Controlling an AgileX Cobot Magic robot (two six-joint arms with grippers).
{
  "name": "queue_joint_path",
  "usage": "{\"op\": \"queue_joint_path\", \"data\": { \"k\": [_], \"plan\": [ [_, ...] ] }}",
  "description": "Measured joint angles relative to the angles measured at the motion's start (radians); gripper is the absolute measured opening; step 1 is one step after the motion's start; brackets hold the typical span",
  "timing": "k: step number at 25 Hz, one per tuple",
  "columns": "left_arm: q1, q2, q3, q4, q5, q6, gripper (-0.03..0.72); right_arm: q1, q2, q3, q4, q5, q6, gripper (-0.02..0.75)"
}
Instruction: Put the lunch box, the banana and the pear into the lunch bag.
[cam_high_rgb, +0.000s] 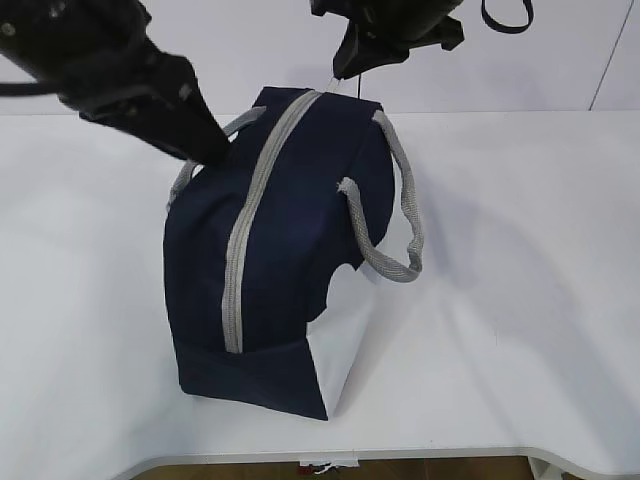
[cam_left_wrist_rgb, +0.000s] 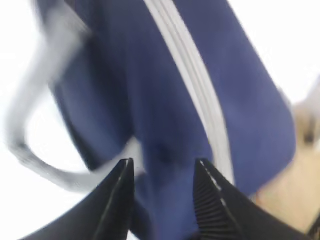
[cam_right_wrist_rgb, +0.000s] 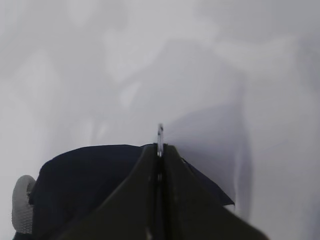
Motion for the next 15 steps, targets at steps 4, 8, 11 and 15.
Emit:
{"op": "queue_joint_path", "data": {
  "k": [4,8,11,15],
  "plan": [
    [0.06,0.041,-0.042,-0.039,-0.095,-0.077,0.307,0.0,0.0,0.0,0.0,0.005,-0.014,0.013],
    [0.071,0.126,-0.086,-0.115,-0.144,-0.089,0.312,0.0,0.0,0.0,0.0,0.01,-0.016,0.013],
    [0.071,0.194,-0.134,-0.152,-0.149,-0.09,0.34,0.0,0.0,0.0,0.0,0.011,-0.017,0.013],
    [0.071,0.263,-0.182,-0.168,-0.174,-0.09,0.402,0.0,0.0,0.0,0.0,0.012,-0.017,0.013]
  ]
}}
